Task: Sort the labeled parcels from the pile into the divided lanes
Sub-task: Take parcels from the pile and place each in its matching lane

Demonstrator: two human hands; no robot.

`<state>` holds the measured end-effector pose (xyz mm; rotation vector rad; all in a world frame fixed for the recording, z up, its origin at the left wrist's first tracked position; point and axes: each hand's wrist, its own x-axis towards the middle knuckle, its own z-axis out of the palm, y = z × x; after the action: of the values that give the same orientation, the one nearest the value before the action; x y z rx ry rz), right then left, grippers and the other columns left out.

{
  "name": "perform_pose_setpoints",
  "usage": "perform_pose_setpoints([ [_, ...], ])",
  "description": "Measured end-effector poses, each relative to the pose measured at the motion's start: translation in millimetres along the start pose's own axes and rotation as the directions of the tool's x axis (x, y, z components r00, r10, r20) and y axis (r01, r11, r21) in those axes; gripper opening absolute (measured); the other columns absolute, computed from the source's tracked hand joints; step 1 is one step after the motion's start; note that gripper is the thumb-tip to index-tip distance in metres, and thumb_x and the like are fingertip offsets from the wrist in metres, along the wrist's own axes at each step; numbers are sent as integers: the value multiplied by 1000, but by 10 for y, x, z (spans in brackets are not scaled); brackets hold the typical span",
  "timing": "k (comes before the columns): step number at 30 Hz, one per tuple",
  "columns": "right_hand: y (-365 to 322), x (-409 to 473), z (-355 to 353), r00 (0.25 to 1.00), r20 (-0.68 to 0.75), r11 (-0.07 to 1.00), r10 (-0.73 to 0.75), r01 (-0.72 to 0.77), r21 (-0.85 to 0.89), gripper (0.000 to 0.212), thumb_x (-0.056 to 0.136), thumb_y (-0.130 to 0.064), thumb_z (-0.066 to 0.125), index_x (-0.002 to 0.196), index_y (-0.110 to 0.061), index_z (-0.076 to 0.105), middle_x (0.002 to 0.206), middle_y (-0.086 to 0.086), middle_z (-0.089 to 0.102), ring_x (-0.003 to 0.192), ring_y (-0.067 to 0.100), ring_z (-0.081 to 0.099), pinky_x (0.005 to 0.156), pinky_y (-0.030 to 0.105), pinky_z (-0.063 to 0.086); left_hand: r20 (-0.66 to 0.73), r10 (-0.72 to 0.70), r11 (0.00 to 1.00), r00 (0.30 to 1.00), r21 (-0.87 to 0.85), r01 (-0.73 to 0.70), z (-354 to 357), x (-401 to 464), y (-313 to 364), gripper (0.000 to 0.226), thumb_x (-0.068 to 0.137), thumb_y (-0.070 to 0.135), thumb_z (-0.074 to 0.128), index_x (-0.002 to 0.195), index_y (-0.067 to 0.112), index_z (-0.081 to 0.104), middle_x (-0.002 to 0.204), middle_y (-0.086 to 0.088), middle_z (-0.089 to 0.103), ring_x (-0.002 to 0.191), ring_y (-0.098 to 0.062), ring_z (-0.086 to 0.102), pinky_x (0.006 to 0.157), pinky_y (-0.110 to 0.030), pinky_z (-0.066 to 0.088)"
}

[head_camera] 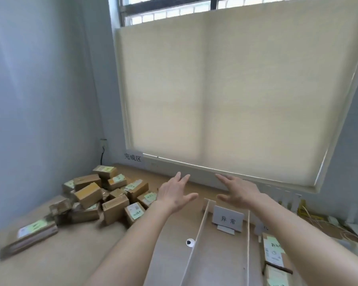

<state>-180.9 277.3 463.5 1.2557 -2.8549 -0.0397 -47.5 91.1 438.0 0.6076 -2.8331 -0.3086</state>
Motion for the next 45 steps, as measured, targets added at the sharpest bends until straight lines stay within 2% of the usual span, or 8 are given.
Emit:
perform_pose_setpoints([
  [10, -2757, 178, -926, 973, -107, 978, -205, 207, 7, 78, 99, -54, 55, 161, -40, 10, 170, 0, 14, 151, 26, 28, 115, 40, 35, -165, -229, 968, 959, 62, 242, -1666, -1208, -2445, 76, 92, 66, 50, 156, 36, 21, 164, 1, 20, 146, -24, 31, 114, -43, 33],
  [15, -3914, 243, -948, 949, -135, 958, -284, 285, -9, 77, 99, -54, 54, 161, -41, 10, 168, 0, 19, 146, 29, 37, 103, 42, 46, -185, -317, 941, 930, 65, 333, -2096, -1777, -3514, 80, 89, 69, 51, 156, 38, 21, 164, 1, 21, 146, -25, 32, 114, -44, 33],
  [20, -4650, 449, -818, 930, -116, 937, -350, 346, -50, 77, 98, -58, 54, 160, -44, 11, 164, -1, 28, 137, 28, 47, 93, 41, 55, -189, -367, 923, 911, 45, 381, -2252, -2109, -4223, 77, 90, 69, 51, 155, 39, 22, 164, 2, 23, 145, -26, 33, 112, -45, 36],
  [28, -5149, 895, -535, 915, -83, 919, -394, 390, -55, 75, 95, -59, 56, 158, -45, 18, 154, -2, 39, 126, 24, 54, 80, 36, 57, -149, -404, 912, 902, 4, 409, -2014, -2099, -4857, 77, 90, 66, 51, 155, 38, 21, 162, 4, 26, 144, -24, 35, 111, -42, 36],
  [32, -5214, 1243, -271, 922, -41, 921, -384, 380, -82, 74, 99, -57, 53, 160, -40, 15, 161, 0, 32, 136, 26, 49, 81, 36, 53, -117, -406, 914, 906, -28, 406, -1767, -1837, -5083, 75, 91, 65, 52, 155, 37, 24, 161, 5, 27, 144, -23, 35, 112, -39, 35],
  [37, -5205, 1883, 175, 936, 6, 936, -352, 352, -22, 73, 99, -56, 52, 159, -44, 15, 164, -2, 29, 140, 27, 45, 90, 42, 54, -49, -385, 922, 922, 10, 386, -1331, -1173, -5361, 76, 90, 67, 50, 155, 38, 23, 162, 8, 26, 143, -22, 36, 110, -40, 40],
  [42, -4883, 2547, 859, 950, 92, 955, -297, 298, 11, 72, 100, -54, 52, 160, -42, 14, 165, 0, 27, 139, 27, 46, 84, 35, 53, 59, -326, 945, 944, 30, 325, -646, -309, -5482, 75, 90, 68, 50, 154, 38, 24, 157, 5, 35, 138, -22, 41, 104, -42, 45],
  [45, -4546, 2884, 1296, 957, 160, 970, -242, 242, 19, 72, 100, -54, 53, 160, -43, 14, 165, -1, 28, 140, 27, 45, 86, 36, 53, 122, -290, 957, 949, 15, 291, -164, 163, -5491, 74, 91, 65, 51, 155, 38, 23, 160, 4, 30, 143, -22, 37, 108, -44, 42],
])
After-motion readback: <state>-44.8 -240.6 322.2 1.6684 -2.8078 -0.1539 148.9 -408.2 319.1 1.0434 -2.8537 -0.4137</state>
